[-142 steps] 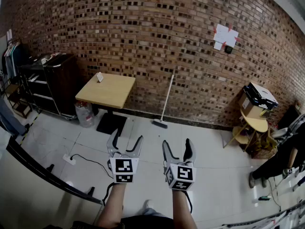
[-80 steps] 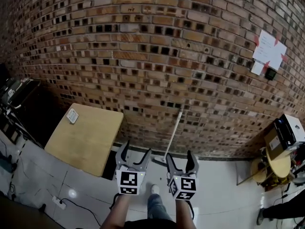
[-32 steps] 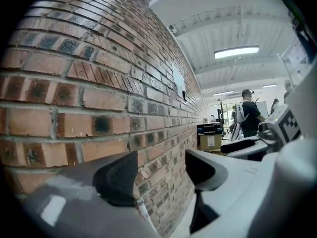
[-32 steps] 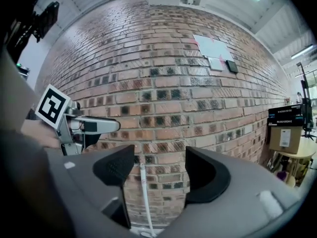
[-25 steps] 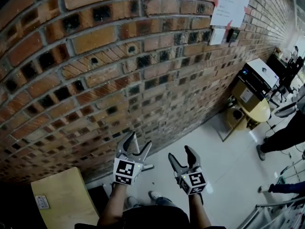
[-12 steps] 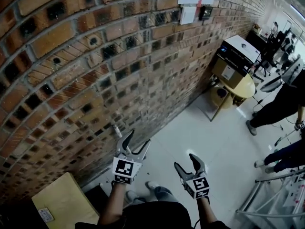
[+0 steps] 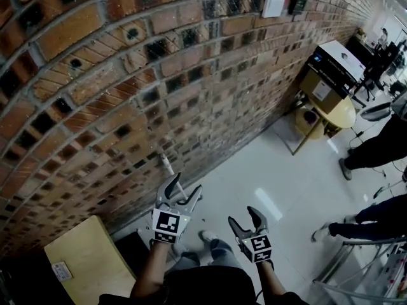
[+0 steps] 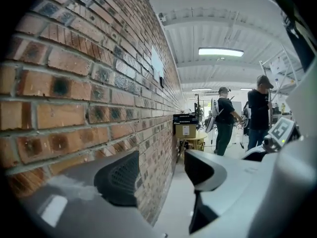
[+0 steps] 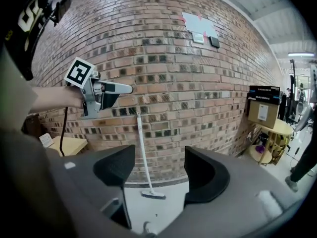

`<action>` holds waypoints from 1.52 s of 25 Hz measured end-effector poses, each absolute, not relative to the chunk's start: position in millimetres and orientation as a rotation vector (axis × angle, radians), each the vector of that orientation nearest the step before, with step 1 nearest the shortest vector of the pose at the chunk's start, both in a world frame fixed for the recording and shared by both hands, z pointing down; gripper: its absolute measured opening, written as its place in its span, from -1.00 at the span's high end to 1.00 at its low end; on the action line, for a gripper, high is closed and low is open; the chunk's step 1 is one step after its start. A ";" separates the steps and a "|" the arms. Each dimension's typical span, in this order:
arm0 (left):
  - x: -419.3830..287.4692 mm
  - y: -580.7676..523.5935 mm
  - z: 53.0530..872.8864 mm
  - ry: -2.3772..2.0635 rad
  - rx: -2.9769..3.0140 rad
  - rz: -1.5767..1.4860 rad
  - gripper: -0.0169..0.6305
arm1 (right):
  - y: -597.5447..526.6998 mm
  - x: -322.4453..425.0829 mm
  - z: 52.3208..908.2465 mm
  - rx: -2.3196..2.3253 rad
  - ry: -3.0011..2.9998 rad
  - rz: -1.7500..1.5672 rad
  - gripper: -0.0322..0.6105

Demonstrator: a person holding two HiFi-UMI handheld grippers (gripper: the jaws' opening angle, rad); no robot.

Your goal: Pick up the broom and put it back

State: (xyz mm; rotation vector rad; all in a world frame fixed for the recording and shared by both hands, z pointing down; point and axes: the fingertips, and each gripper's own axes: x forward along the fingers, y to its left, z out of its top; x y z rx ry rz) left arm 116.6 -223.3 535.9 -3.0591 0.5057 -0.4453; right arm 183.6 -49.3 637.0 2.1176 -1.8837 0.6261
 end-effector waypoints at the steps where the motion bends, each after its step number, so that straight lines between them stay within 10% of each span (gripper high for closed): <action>1: 109.4 -228.0 540.3 0.534 -3.055 -0.464 0.06 | -56.9 179.3 643.7 2.101 -1.902 0.641 -0.09; 38: -94.5 -303.0 598.2 1.510 -2.892 -0.608 0.07 | -410.5 88.1 800.5 1.714 -2.049 0.729 0.11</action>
